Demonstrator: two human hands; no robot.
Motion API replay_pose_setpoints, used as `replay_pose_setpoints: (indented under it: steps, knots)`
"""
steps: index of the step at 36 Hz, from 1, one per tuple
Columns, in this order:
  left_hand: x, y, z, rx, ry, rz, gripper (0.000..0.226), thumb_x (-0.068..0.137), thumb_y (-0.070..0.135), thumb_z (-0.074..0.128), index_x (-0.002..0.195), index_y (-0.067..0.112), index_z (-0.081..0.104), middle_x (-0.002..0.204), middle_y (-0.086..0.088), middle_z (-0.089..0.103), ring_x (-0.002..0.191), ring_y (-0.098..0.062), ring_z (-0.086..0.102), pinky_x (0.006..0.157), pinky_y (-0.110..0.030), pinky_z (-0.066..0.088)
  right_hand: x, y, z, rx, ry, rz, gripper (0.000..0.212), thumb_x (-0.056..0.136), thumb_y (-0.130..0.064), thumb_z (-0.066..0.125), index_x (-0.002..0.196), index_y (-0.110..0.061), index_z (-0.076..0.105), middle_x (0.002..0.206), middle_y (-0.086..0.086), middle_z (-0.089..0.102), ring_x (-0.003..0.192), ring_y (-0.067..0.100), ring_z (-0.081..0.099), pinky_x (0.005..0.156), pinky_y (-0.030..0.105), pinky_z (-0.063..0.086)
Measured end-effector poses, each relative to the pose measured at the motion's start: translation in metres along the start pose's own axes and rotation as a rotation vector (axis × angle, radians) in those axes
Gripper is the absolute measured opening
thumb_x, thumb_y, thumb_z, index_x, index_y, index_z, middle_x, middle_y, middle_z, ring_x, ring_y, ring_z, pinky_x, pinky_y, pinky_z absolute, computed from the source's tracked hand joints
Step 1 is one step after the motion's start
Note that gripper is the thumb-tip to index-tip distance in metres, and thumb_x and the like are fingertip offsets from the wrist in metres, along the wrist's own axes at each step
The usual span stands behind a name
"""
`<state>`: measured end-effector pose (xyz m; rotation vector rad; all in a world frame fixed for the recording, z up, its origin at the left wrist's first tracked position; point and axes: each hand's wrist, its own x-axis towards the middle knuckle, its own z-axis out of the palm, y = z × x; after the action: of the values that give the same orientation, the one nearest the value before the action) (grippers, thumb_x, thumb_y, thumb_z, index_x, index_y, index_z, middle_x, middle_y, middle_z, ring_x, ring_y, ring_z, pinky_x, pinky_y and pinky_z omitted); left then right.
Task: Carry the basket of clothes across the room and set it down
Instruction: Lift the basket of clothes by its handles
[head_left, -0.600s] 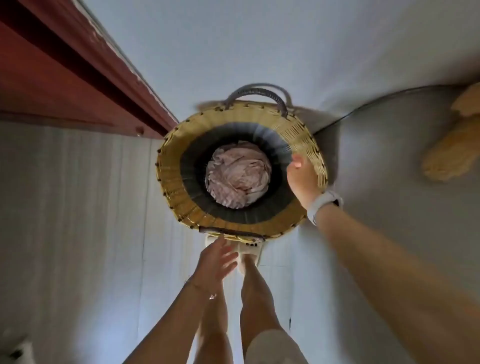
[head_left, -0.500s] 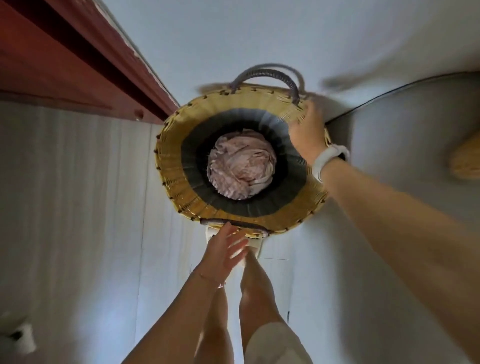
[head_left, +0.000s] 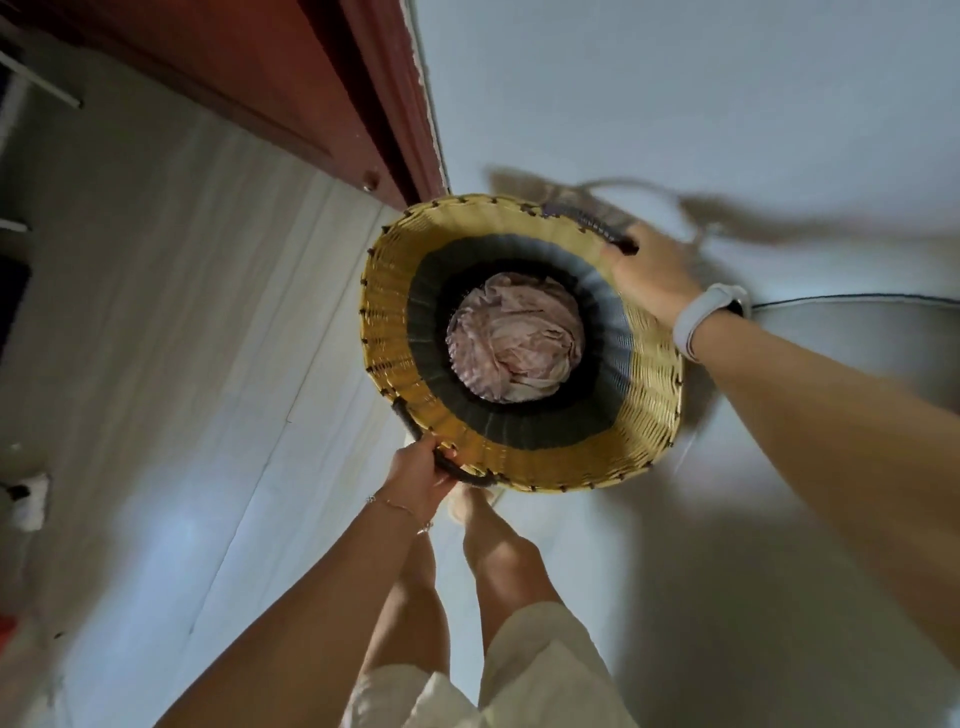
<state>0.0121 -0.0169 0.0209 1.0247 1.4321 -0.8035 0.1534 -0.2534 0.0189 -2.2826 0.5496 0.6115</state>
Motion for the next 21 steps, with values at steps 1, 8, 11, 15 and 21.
replay_pose_setpoints:
  steps: [1, 8, 11, 15, 21]
  knots:
    - [-0.007, 0.003, -0.007, 0.008, 0.034, 0.036, 0.012, 0.092, 0.009, 0.042, 0.088, 0.004, 0.052, 0.078, -0.01, 0.054, 0.071, -0.019, 0.053, 0.075, -0.036, 0.049, -0.009, -0.005, -0.002, 0.002, -0.029, -0.02, 0.018, 0.093, -0.023, 0.045, 0.08, -0.01, 0.045, 0.063, -0.003, 0.042, 0.056, 0.012, 0.04, 0.046, 0.017, 0.032]
    - [-0.058, 0.019, -0.089, -0.143, 0.127, 0.322, 0.022, 0.092, 0.016, 0.045, 0.074, 0.008, 0.054, 0.067, -0.006, 0.043, 0.061, -0.018, 0.042, 0.067, -0.028, 0.039, -0.072, -0.035, -0.018, 0.202, -0.006, -0.076, 0.026, 0.088, -0.025, 0.049, 0.066, -0.013, 0.042, 0.063, 0.012, 0.043, 0.057, 0.02, 0.04, 0.058, 0.03, 0.03]
    - [-0.08, 0.009, -0.113, -0.158, 0.215, 0.426, 0.028, 0.093, 0.021, 0.043, 0.068, 0.011, 0.052, 0.062, -0.004, 0.038, 0.057, -0.016, 0.035, 0.06, -0.027, 0.031, -0.104, -0.048, -0.014, 0.253, -0.041, -0.099, 0.025, 0.087, -0.022, 0.049, 0.067, -0.008, 0.046, 0.064, 0.015, 0.045, 0.058, 0.022, 0.04, 0.053, 0.027, 0.034]
    - [-0.113, -0.013, -0.136, -0.217, 0.319, 0.564, 0.032, 0.093, 0.024, 0.043, 0.064, 0.013, 0.048, 0.059, -0.003, 0.034, 0.054, -0.013, 0.029, 0.055, -0.027, 0.024, -0.149, -0.063, 0.003, 0.333, -0.071, -0.125, 0.02, 0.089, -0.024, 0.049, 0.073, -0.011, 0.05, 0.06, 0.007, 0.04, 0.052, 0.017, 0.035, 0.045, 0.02, 0.031]
    - [-0.159, -0.07, -0.199, -0.272, 0.389, 0.753, 0.033, 0.093, 0.028, 0.042, 0.065, 0.012, 0.051, 0.055, -0.002, 0.037, 0.052, -0.013, 0.032, 0.055, -0.027, 0.026, -0.224, -0.083, 0.032, 0.427, -0.113, -0.232, 0.021, 0.088, -0.029, 0.051, 0.078, -0.011, 0.05, 0.059, 0.002, 0.037, 0.054, 0.016, 0.032, 0.051, 0.031, 0.026]
